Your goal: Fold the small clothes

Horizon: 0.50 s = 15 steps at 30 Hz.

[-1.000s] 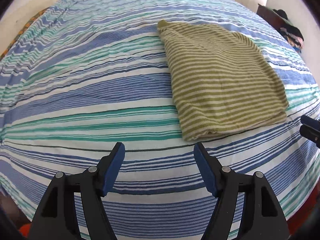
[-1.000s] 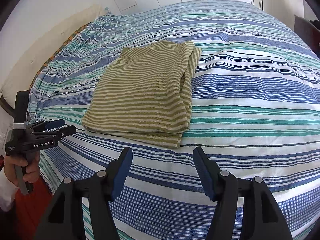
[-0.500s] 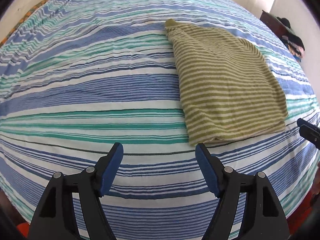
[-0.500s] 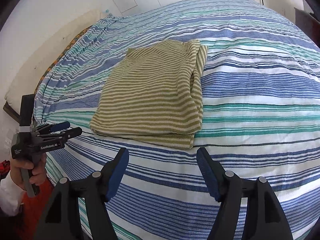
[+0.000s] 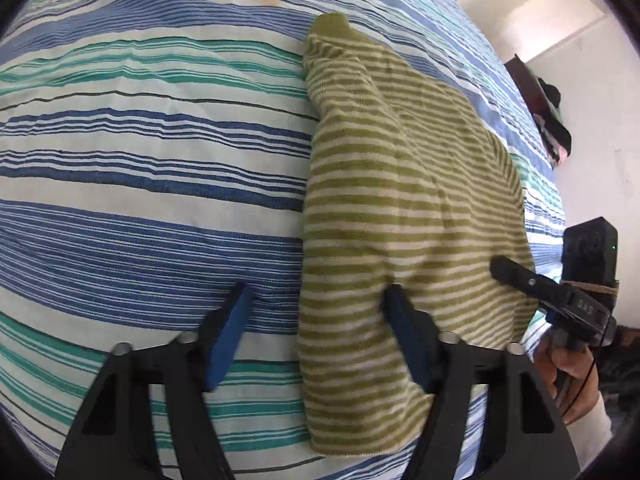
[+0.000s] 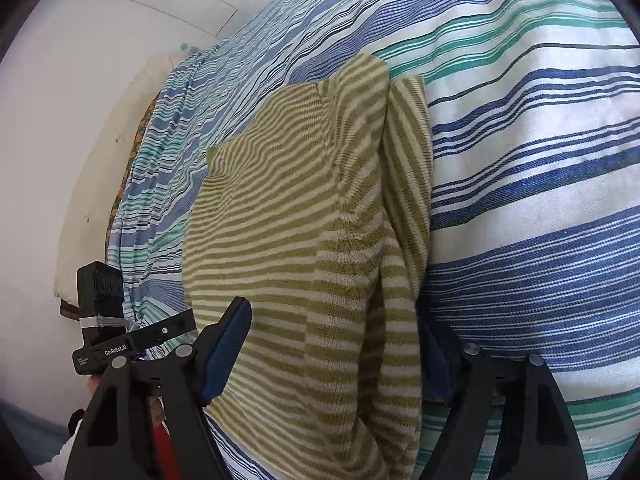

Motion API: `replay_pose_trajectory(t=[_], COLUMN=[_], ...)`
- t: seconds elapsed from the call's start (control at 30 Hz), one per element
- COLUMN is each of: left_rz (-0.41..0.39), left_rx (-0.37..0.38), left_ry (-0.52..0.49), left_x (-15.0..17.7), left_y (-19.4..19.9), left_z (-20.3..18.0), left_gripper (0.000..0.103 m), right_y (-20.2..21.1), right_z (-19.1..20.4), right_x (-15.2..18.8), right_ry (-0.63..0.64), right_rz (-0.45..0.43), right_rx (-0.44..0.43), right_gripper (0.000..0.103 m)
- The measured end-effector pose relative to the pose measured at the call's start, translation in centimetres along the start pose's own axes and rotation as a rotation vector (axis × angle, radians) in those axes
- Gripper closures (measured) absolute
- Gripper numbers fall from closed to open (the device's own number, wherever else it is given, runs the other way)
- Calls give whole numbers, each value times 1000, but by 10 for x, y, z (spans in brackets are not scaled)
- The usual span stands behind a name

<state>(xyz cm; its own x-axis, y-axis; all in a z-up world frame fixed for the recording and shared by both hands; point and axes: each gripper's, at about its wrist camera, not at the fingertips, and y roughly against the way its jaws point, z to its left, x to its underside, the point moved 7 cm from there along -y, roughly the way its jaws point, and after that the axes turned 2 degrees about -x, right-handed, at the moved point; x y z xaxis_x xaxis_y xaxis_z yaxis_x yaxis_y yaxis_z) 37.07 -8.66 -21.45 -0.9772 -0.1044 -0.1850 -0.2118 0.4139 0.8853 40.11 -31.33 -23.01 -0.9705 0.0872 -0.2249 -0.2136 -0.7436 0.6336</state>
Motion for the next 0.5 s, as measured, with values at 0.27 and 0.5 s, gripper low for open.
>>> replay_pose_trajectory(t=[0.27,0.5], left_rz=[-69,-260], left_rx=[35,115], left_ry=[-3,-27], left_x=[-45,-89], left_y=[62,168], left_z=[-30,-53], left_gripper=[84,84], right_y=[20,81], right_z=[43,146], right_x=[-25,-85], right_ry=[2,170], right_rz=[-42,-185], right_rx=[-60,-146], right_gripper=[81,81])
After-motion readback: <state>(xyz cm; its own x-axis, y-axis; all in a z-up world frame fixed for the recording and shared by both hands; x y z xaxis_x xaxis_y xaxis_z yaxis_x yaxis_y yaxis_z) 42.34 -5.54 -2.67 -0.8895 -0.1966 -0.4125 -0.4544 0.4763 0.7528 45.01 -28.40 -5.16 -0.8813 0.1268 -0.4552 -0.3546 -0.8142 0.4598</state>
